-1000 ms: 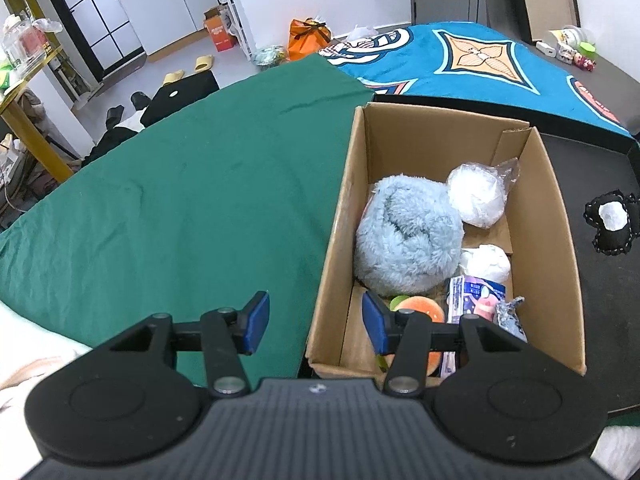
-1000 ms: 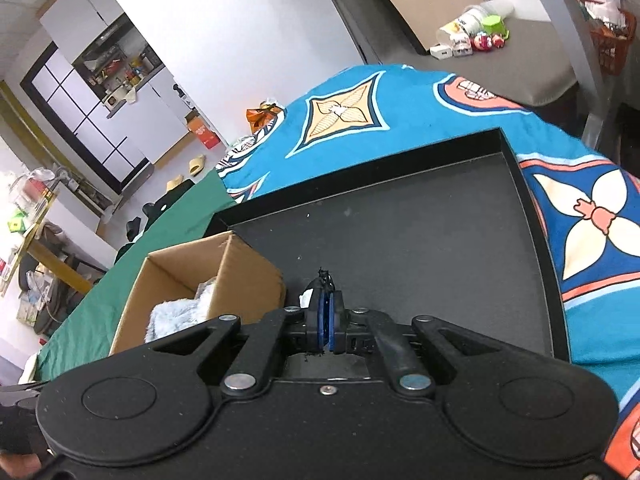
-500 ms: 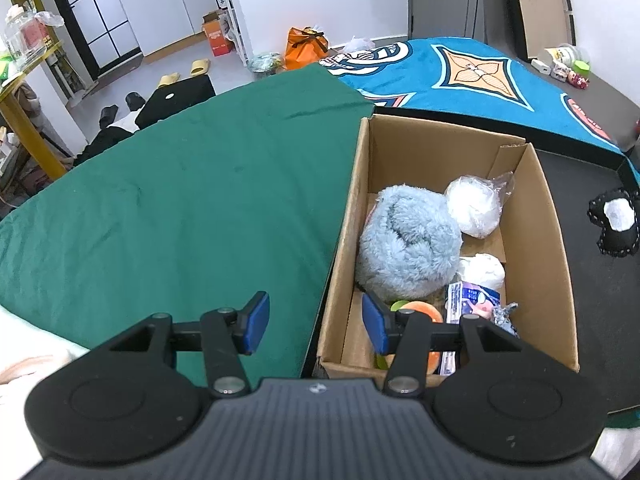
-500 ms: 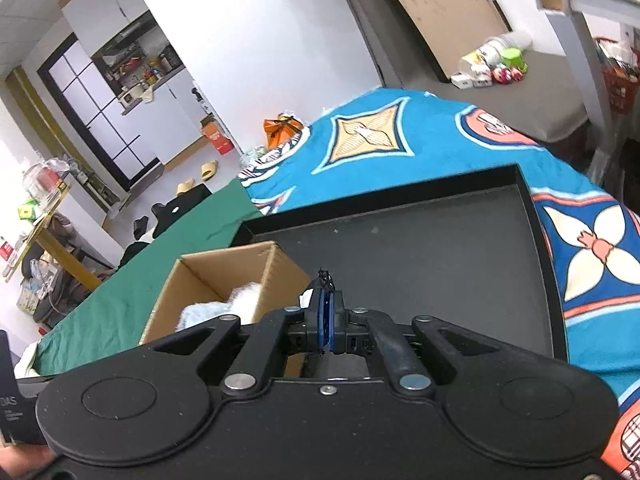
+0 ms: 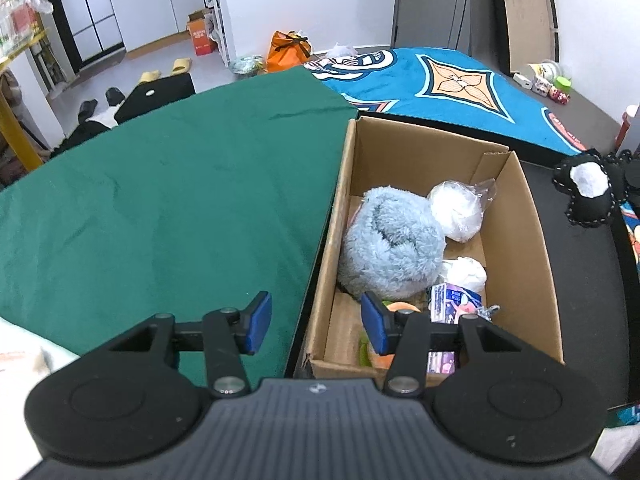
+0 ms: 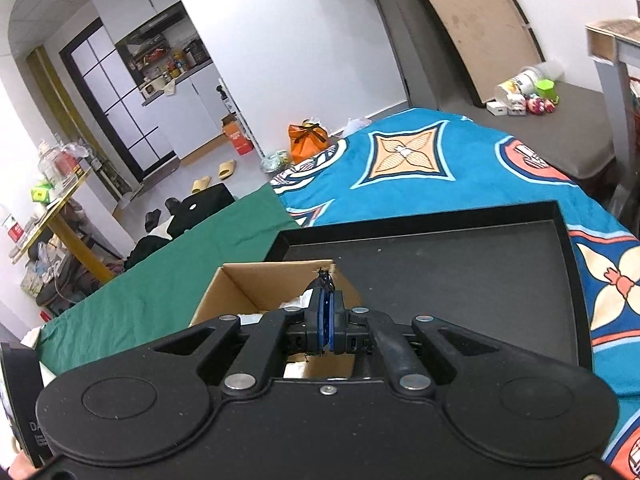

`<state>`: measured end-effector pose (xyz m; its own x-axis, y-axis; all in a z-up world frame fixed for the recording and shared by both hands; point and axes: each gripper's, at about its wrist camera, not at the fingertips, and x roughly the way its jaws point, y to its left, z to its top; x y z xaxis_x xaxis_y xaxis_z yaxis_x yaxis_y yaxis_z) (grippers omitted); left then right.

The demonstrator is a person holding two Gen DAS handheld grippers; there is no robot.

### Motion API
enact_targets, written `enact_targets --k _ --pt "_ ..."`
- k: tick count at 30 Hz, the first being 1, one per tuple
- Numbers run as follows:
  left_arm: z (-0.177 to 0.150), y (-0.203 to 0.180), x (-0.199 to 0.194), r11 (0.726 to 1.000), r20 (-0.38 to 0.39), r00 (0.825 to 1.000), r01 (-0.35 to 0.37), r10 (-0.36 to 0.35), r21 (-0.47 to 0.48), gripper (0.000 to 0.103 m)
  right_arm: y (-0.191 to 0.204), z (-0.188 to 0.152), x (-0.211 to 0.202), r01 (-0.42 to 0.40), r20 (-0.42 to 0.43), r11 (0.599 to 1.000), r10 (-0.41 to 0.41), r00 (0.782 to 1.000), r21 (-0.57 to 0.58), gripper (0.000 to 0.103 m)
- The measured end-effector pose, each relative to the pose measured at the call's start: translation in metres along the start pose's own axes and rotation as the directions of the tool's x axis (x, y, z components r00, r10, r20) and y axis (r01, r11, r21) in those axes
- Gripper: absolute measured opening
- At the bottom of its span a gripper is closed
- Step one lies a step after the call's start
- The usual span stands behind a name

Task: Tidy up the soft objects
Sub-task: 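Carry the black-and-white plush with the right gripper into the box and release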

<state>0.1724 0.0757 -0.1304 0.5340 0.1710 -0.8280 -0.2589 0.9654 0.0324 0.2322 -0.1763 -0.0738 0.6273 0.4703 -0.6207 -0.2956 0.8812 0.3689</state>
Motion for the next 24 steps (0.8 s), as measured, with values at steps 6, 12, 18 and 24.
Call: enact_targets --k 6,12,18,24 --pt "-0.003 0.006 0.004 0.999 -0.003 0.999 0.043 -0.043 -0.026 0.039 0.02 -0.001 0.008 0.004 -0.011 0.999 -0.005 1.0 -0.039 0.002" --pt "-0.004 0.013 0.01 0.994 -0.018 0.995 0.097 -0.098 -0.054 0.02 0.036 -0.004 0.017 0.027 -0.024 0.997 -0.029 0.999 -0.073 0.002" --pt "-0.006 0.018 0.013 0.991 -0.011 0.994 0.111 -0.112 -0.073 0.01 0.046 -0.006 0.022 0.065 -0.02 0.994 -0.067 0.998 -0.093 0.003" --pt "-0.007 0.025 0.015 0.986 0.006 0.991 0.137 -0.137 -0.091 0.01 0.055 -0.011 0.032 0.092 -0.013 0.991 -0.094 0.995 -0.099 0.008"
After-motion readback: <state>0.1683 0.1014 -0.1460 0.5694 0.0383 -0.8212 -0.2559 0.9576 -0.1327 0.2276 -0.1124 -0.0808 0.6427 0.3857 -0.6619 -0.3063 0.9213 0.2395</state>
